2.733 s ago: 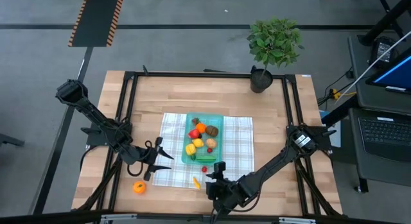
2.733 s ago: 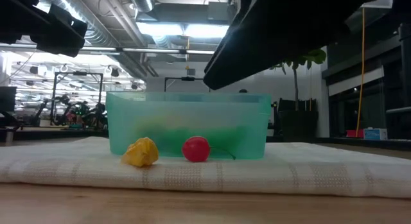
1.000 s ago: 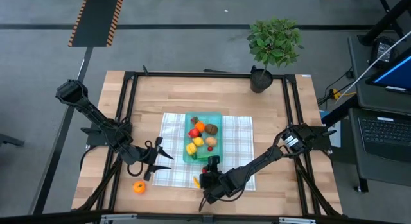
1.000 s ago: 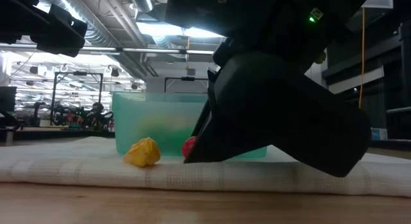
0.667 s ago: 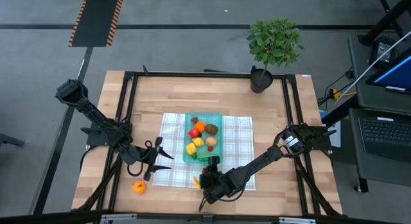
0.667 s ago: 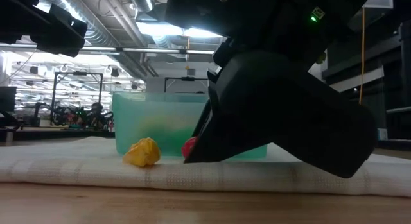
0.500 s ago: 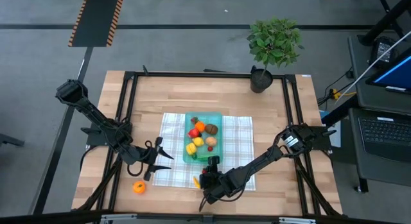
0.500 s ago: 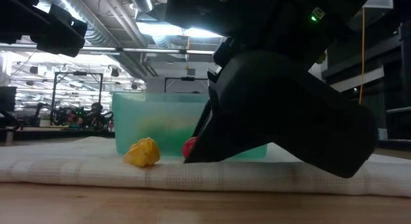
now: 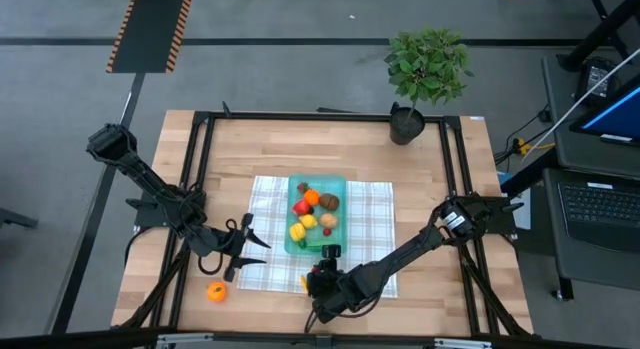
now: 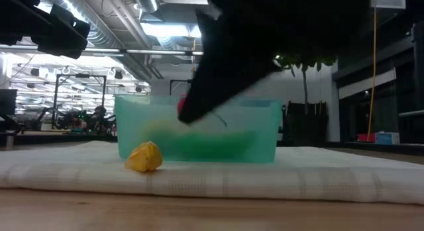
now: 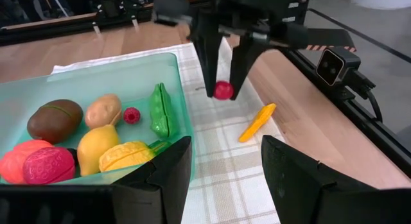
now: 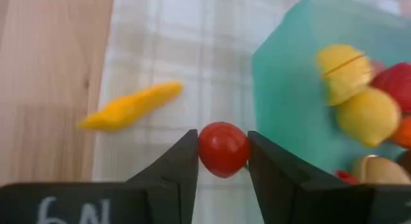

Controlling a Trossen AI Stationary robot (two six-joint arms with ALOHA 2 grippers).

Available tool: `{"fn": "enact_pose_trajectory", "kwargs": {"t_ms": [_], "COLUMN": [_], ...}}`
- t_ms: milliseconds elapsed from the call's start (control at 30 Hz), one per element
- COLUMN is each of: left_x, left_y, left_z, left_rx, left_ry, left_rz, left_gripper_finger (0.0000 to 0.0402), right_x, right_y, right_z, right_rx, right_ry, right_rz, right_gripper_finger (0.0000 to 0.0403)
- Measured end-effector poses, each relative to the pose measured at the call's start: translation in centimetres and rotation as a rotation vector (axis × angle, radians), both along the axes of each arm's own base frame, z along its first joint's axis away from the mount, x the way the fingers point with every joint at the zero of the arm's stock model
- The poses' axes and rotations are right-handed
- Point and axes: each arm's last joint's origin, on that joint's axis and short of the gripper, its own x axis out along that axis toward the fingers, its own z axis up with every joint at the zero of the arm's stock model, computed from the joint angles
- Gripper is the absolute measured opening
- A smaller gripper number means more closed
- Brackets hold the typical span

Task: Pick and placing Produce into tupperware
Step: Put the red cherry into the blue bin

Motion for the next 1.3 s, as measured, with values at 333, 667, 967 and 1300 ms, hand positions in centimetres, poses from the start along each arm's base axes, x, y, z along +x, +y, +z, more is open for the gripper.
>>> {"fn": "enact_pose_trajectory", "kwargs": {"t_ms": [333,667,967,1300], "left_x": [0.0,0.0,0.0,0.0], "left_y": [0.0,0.0,0.0,0.0], "left_z": [0.0,0.0,0.0,0.0], "left_rx": [-0.001,-0.004,-0.008,-0.008], "left_ry": [0.000,0.000,-0.001,0.001], "left_rz": [0.000,0.001,-0.003,-0.007], "left_gripper_finger": [0.0179,0.0179,0.0179,0.0179], "right_x": [0.4,-0.3,-2.1,-4.2], "right_y": [0.2,-0.7,-2.1,-0.8], "right_z": [2.8,4.9,9.4,7.5], "right_rx": [0.020,-0.019,-0.095,-0.105], "right_ry": [-0.008,0.057,-0.041,-0.167], "right_rz": [-0.040,-0.076,-0.171,-0.259], "right_gripper_finger": [0.0113,0.0114,0.0114,0.0114]}}
